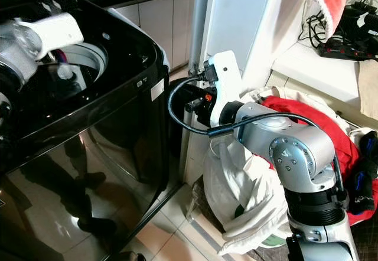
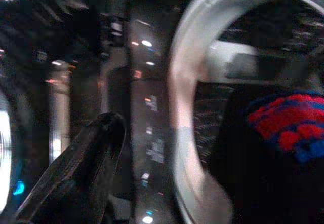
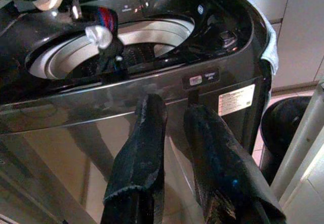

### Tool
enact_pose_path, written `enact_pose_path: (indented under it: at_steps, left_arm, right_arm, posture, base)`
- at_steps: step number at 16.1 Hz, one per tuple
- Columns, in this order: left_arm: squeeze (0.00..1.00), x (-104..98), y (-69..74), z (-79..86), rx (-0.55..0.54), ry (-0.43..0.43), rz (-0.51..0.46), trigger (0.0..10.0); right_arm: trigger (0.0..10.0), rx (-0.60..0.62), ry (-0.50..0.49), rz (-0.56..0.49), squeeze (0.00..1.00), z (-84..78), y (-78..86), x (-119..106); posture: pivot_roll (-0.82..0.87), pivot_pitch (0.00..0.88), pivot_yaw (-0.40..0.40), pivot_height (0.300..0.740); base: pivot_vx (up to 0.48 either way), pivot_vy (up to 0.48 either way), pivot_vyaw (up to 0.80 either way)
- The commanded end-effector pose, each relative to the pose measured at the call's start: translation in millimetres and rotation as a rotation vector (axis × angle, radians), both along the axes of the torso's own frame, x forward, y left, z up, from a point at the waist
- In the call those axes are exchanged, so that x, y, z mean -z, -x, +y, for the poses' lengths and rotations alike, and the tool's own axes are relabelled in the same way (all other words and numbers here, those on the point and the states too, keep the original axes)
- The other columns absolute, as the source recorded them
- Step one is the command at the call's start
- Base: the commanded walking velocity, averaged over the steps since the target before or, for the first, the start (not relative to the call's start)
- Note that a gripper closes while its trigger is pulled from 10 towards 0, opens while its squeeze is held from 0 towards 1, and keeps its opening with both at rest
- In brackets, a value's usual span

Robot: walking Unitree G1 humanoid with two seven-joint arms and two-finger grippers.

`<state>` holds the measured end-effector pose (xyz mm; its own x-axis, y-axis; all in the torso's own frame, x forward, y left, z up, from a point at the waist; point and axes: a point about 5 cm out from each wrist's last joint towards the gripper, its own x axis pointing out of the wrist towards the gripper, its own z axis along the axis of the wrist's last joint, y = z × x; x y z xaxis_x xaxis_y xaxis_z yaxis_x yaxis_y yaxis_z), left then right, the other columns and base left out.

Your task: Clothes washing

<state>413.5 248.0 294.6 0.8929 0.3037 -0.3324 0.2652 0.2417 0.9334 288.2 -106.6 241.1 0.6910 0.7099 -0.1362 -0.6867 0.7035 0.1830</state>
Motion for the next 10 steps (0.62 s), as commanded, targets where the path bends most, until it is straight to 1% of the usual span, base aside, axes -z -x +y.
enact_pose_path:
  at_steps: [1,2,3,4,5,6,7,8,9,10]
  left_arm:
    - [0.0,-1,0.7,-3.1,0.035,-0.019,0.087,10.0]
    - [0.0,-16,-1.0,-1.0,0.003,-0.034,-0.079,10.0]
    - [0.0,-2,0.7,-3.3,0.051,-0.06,0.103,10.0]
    - [0.0,-15,-1.2,-1.8,0.021,-0.033,-0.067,10.0]
    - [0.0,-3,0.4,-3.0,0.032,0.039,0.055,10.0]
    - [0.0,-11,-1.1,-1.8,0.021,-0.034,-0.045,10.0]
    - [0.0,-8,-1.4,-4.1,0.063,-0.047,-0.004,10.0]
    - [0.0,-5,-2.2,-7.2,0.074,-0.05,0.01,10.0]
    - [0.0,-12,-3.0,-6.2,0.052,-0.029,-0.083,10.0]
    - [0.0,4,-1.5,-9.6,0.082,-0.048,0.088,10.0]
  right_arm:
    - [10.0,0.012,0.004,0.006,0.0,-3.7,-0.3,1]
    - [10.0,0.011,0.005,0.003,0.0,-3.5,-0.3,1]
    - [10.0,0.013,0.007,0.001,0.0,-3.4,-0.7,2]
    - [10.0,0.013,0.004,-0.002,0.0,-3.0,-0.8,1]
    - [10.0,0.014,0.001,-0.002,0.0,-3.2,-1.0,1]
    - [10.0,0.016,0.006,-0.003,0.0,-3.6,-0.9,2]
    - [10.0,0.016,0.003,-0.005,0.0,-4.0,-0.9,2]
    - [10.0,0.018,0.006,-0.005,0.0,-4.1,-0.8,2]
    - [10.0,0.017,0.005,-0.007,0.0,-4.0,-0.8,2]
    - [10.0,0.019,0.008,-0.007,0.0,-3.7,-0.9,2]
  posture:
    - [-0.01,0.0,0.001,0.74]
    - [-0.01,0.0,-0.002,0.74]
    - [-0.01,0.0,-0.003,0.74]
    - [-0.01,0.0,0.003,0.74]
    - [-0.01,0.0,-0.001,0.74]
    - [-0.01,0.0,0.006,0.74]
    - [-0.01,0.0,0.002,0.74]
    - [-0.01,0.0,0.006,0.74]
    - [-0.01,0.0,0.004,0.74]
    - [-0.01,0.0,0.007,0.74]
  base:
    - [0.0,0.0,0.0]
    - [0.0,0.0,0.0]
    - [0.0,0.0,0.0]
    - [0.0,0.0,0.0]
    - [0.0,0.0,0.0]
    - [0.0,0.0,0.0]
    - [0.0,0.0,0.0]
    - [0.0,0.0,0.0]
    - [0.0,0.0,0.0]
    - [0.0,0.0,0.0]
